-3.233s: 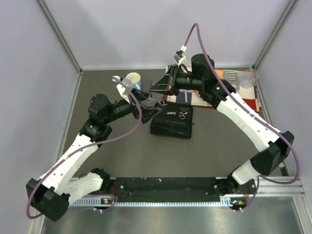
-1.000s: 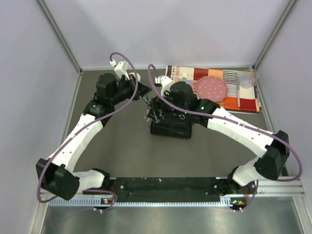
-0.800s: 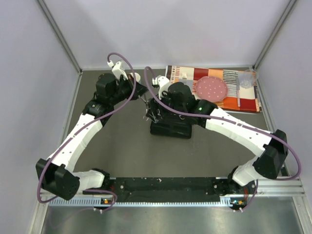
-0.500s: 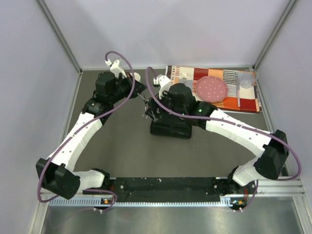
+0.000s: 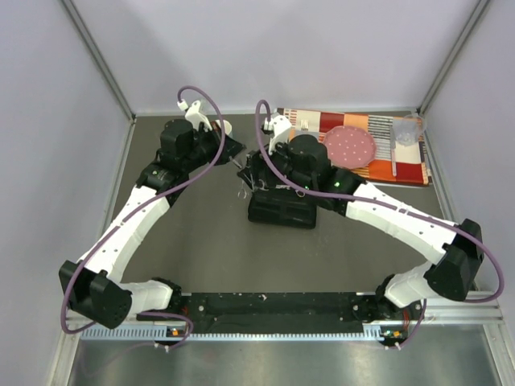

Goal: Sort the hair-cutting tools
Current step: Pick up the scissors from the hairdressing tool bag.

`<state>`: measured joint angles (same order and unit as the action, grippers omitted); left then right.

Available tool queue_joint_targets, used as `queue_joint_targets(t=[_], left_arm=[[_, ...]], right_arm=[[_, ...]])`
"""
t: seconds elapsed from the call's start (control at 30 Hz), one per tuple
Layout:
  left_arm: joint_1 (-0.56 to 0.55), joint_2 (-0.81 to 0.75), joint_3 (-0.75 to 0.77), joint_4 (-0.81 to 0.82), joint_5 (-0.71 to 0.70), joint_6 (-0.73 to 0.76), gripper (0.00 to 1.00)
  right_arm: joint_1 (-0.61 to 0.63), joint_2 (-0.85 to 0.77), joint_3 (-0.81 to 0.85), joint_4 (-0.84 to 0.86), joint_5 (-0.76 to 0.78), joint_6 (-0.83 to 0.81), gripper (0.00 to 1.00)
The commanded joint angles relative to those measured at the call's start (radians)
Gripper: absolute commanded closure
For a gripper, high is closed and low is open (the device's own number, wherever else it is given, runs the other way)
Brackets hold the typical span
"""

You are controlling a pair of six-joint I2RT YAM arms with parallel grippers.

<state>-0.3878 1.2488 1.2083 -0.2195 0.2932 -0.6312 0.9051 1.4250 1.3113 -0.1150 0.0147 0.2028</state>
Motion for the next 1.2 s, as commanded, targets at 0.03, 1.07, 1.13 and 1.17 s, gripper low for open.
queue_joint_targets(t=[0.03,1.07,1.13,1.17], left_arm=[[-0.003,-0.017,0.051,0.035,0.023,-0.041,1.00],[0.030,-0.149,0.085,-0.034,-0.154,0.053,0.13],[0.030,-0.169,0.070,-0.023,-0.152,0.074,0.10],[0.032,-0.176,0.041,-0.012,-0.123,0.094,0.09]], right_arm=[[0.002,0.054,0.092,-0.011,-0.008,0.010,0.17],[-0.024,0.045,0.082,-0.037,-0.018,0.066,1.00],[-0.043,0.026,0.085,-0.046,0.039,0.121,1.00],[-0.067,0.016,0.095,-0.060,0.054,0.150,1.00]])
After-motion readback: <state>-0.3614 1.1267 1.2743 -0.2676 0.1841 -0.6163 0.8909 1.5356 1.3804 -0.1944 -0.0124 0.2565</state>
